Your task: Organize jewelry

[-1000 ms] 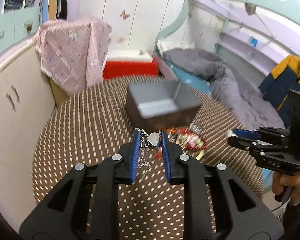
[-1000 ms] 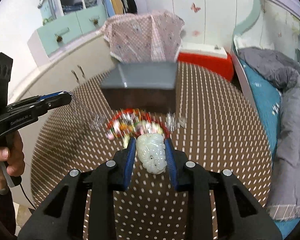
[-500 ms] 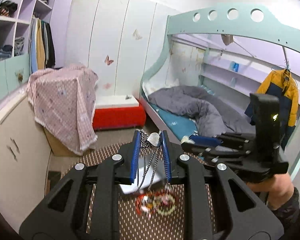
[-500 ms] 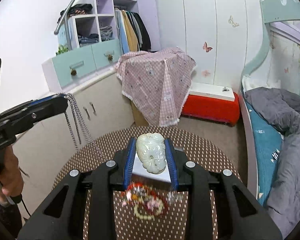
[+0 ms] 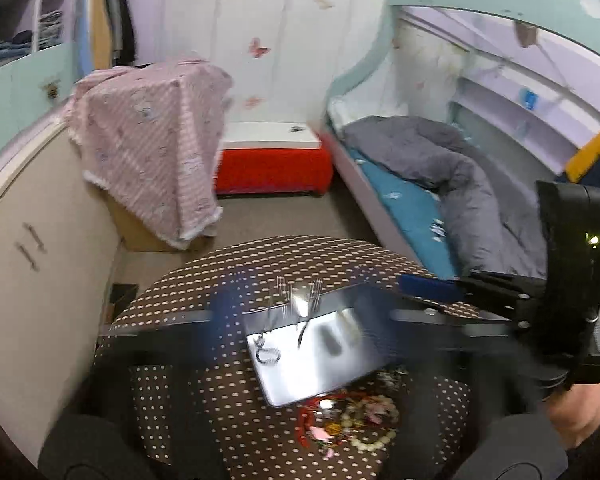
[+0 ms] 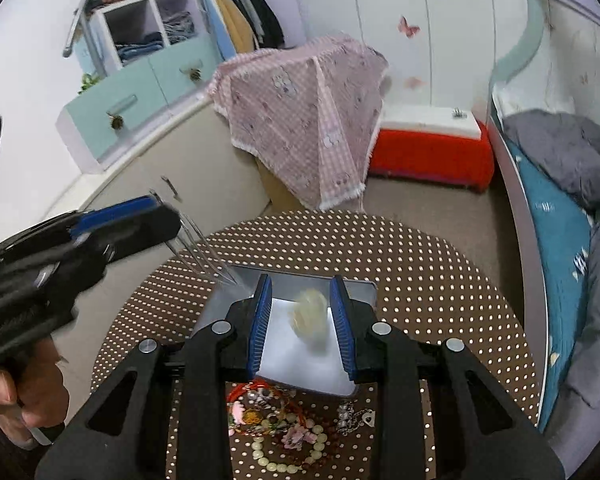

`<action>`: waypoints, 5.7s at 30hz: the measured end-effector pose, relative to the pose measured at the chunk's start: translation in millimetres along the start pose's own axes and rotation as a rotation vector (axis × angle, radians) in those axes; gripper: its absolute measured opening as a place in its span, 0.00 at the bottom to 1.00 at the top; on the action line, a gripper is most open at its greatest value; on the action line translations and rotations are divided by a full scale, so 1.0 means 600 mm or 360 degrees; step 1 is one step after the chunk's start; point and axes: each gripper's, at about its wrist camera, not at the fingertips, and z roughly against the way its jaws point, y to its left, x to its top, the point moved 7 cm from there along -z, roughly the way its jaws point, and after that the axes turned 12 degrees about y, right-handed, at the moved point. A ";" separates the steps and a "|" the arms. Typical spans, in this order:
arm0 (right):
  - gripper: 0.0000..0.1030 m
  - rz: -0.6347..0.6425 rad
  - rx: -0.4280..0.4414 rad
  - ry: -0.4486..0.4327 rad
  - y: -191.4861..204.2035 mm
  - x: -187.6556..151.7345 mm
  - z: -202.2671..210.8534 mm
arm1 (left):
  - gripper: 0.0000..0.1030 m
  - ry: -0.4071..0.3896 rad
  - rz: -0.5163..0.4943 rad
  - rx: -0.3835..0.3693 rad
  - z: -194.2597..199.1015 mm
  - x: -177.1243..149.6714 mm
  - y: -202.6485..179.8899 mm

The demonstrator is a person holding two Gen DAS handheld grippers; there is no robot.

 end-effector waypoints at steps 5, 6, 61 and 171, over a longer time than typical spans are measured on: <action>0.92 -0.0100 -0.0080 -0.0070 -0.029 -0.004 0.018 | 0.91 -0.0054 0.0078 0.0101 0.031 -0.005 0.033; 0.92 -0.0119 -0.0076 -0.0072 -0.032 -0.004 0.019 | 0.91 -0.0069 0.0090 0.0109 0.039 -0.007 0.037; 0.92 -0.0142 -0.0371 -0.0081 -0.039 -0.231 0.084 | 0.93 0.0248 -0.0006 0.0269 -0.074 -0.243 0.016; 0.46 0.0427 0.0310 0.0156 0.235 -0.224 -0.080 | 0.03 0.0041 0.0162 -0.0250 0.036 -0.268 0.056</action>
